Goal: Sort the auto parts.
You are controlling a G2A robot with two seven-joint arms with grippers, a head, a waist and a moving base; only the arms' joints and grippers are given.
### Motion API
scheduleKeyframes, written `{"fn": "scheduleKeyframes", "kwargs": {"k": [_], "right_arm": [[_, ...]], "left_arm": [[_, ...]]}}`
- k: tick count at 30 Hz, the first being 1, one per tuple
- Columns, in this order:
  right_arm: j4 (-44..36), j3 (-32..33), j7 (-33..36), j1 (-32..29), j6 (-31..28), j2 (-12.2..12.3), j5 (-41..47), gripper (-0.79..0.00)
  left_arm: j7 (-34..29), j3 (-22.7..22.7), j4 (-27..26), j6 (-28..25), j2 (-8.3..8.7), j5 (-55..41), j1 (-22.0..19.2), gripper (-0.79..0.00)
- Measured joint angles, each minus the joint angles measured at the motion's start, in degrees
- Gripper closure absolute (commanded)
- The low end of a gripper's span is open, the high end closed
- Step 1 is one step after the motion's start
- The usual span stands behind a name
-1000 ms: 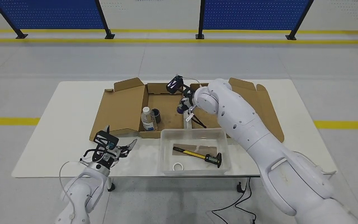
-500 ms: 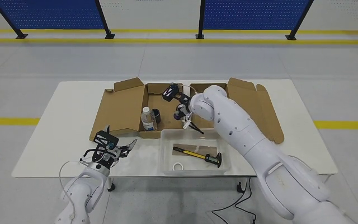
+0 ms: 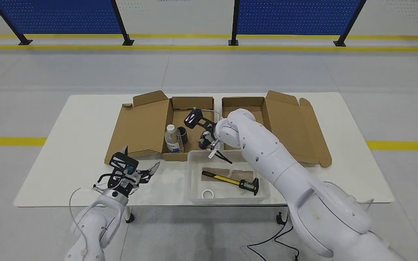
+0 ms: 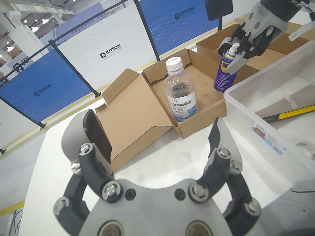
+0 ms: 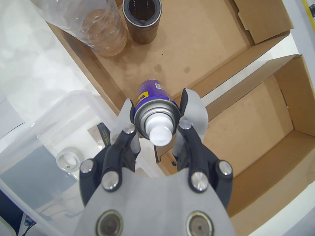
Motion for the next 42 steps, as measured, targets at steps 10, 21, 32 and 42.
{"fn": "scheduleKeyframes", "kwargs": {"k": [10, 21, 32, 42], "right_arm": [[5.9, -1.2, -1.5, 1.0, -1.5, -2.9, 0.4, -0.265], [9.5, -1.2, -2.1, 2.2, -2.4, -4.6, 0.2, -0.434], [10.3, -0.8, -1.5, 4.1, -1.9, -5.2, -1.7, -0.665], [0.2, 1.0, 8.1, 7.2, -2.9, -3.0, -5.1, -0.659]], "left_arm": [[0.0, 0.0, 0.0, 0.0, 0.0, 0.0, 0.0, -0.785], [0.0, 0.0, 0.0, 0.0, 0.0, 0.0, 0.0, -0.785], [0.0, 0.0, 0.0, 0.0, 0.0, 0.0, 0.0, -0.785], [0.0, 0.0, 0.0, 0.0, 0.0, 0.0, 0.0, -0.785]]}}
